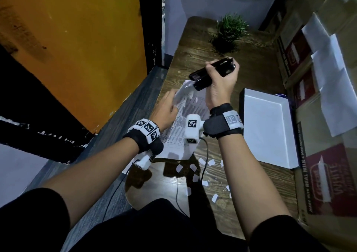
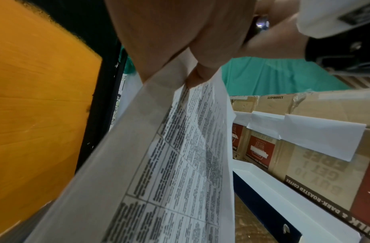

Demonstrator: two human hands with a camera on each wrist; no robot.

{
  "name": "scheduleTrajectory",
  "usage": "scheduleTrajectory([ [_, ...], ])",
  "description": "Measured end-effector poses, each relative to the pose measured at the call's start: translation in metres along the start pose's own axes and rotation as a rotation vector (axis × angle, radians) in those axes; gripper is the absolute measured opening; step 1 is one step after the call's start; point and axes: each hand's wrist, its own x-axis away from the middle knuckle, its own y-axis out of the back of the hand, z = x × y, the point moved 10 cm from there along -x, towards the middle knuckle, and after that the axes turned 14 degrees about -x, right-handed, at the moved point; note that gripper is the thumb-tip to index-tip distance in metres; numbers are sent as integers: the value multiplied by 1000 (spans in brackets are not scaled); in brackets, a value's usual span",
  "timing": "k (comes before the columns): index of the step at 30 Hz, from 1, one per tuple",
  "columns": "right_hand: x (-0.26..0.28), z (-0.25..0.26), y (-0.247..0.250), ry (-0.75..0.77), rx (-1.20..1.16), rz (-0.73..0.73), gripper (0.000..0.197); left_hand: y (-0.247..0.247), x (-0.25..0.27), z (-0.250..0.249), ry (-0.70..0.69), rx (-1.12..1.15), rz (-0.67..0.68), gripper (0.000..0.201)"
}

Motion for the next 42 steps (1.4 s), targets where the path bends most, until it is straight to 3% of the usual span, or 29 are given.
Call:
scheduleTrajectory([
  [5, -24, 41, 91, 69, 433, 17, 44, -2, -10, 9, 23, 1, -32, 40],
  [11, -10, 41, 260, -241, 1234, 38, 35, -6, -18, 13, 33, 6, -79, 37],
  [14, 14, 42, 342, -396, 1599, -8, 42, -6, -19, 13, 37, -2, -93, 38],
  [18, 54, 42, 424, -695, 1816, -81, 39, -9, -19, 13, 38, 38, -89, 39],
  [21, 70, 44, 457, -799, 1874, -121, 39, -10, -17, 13, 43, 44, -100, 38],
  [24, 71, 48, 474, -800, 1903, -165, 38, -11, -17, 13, 32, 90, -100, 38],
  [28, 65, 59, 488, -758, 1937, -240, 21, -13, -17, 8, 15, 115, -102, 35],
  [32, 67, 56, 484, -784, 1916, -236, 18, -12, -20, 4, 0, 117, -115, 32],
  [35, 66, 58, 475, -767, 1982, -269, 34, -8, -22, 1, -38, 166, -117, 31],
  [37, 50, 48, 439, -561, 1997, -171, 45, -3, -24, 0, -16, 258, -89, 32],
  [39, 36, 24, 383, -368, 1662, -25, 45, 5, -28, -4, 25, 408, -74, 34],
  [42, 30, -16, 306, -480, 1087, 138, 68, 12, -41, -23, 23, 600, -42, 38],
])
